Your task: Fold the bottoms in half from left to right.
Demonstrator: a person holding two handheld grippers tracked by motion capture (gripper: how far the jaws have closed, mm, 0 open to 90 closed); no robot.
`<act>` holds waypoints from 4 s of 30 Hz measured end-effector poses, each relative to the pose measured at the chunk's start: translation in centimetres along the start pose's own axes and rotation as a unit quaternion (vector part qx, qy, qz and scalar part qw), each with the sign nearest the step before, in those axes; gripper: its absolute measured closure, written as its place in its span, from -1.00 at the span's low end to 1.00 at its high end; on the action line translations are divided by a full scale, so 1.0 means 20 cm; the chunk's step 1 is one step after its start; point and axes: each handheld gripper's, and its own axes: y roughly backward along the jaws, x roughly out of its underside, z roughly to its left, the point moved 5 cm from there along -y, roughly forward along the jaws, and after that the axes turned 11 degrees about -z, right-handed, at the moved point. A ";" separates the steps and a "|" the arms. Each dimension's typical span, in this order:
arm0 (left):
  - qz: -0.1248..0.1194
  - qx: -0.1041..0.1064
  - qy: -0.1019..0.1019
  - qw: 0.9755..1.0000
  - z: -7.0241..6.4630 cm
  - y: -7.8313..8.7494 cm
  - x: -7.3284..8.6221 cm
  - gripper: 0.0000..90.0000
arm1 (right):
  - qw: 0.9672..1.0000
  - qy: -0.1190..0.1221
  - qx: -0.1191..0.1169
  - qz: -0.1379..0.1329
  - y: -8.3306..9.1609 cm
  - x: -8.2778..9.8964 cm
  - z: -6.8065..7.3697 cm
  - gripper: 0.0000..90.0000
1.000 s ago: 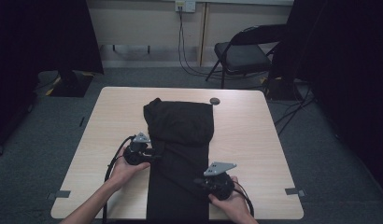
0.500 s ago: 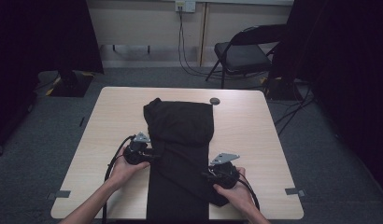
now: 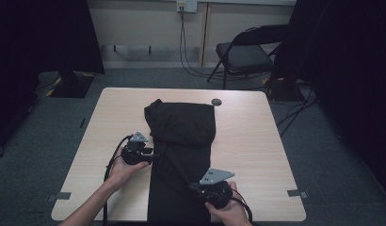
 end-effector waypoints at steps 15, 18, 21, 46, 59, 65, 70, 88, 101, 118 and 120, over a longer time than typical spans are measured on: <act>0.008 -0.004 0.001 1.000 0.00 -0.02 0.01 0.17 | 0.998 -0.018 -0.063 -0.014 0.07 -0.05 0.19 0.96; 0.003 -0.004 0.002 1.000 0.01 -0.01 0.00 0.17 | 0.991 -0.033 -0.131 0.002 0.01 -0.02 0.34 0.89; -0.006 -0.004 0.003 1.000 0.00 0.00 -0.01 0.17 | 0.990 -0.030 -0.137 0.003 -0.03 -0.03 0.36 0.57; -0.021 -0.049 0.024 0.998 0.34 -0.35 -0.33 -0.20 | 0.979 -0.125 0.155 0.040 -0.60 -0.22 -1.17 -0.28; -0.085 -0.016 -0.016 0.996 0.21 -0.15 -0.56 0.92 | 0.983 -0.111 0.144 -0.029 -0.43 -0.44 -1.07 0.80; -0.119 -0.003 -0.048 0.992 0.08 0.03 -0.69 0.90 | 0.984 -0.085 0.136 -0.076 -0.21 -0.63 -0.98 0.80; -0.148 0.020 -0.053 0.987 -0.04 0.19 -0.75 0.91 | 0.984 -0.067 0.126 -0.103 -0.05 -0.75 -0.87 0.80; 0.016 0.124 -0.004 0.992 -0.37 0.26 0.07 0.90 | 0.996 -0.084 0.024 0.023 -0.02 -0.06 -0.36 0.79; 0.027 0.027 -0.044 0.998 -0.16 -0.10 -0.02 0.87 | 0.990 -0.079 0.106 0.052 -0.27 0.04 -0.60 0.75; -0.076 0.013 0.009 0.997 0.08 -0.13 -0.30 0.18 | 0.988 -0.114 0.105 -0.006 -0.25 -0.16 -0.91 -0.06; -0.082 0.013 0.009 0.996 0.09 -0.14 -0.35 0.15 | 0.987 -0.123 0.102 -0.018 -0.25 -0.20 -0.93 -0.07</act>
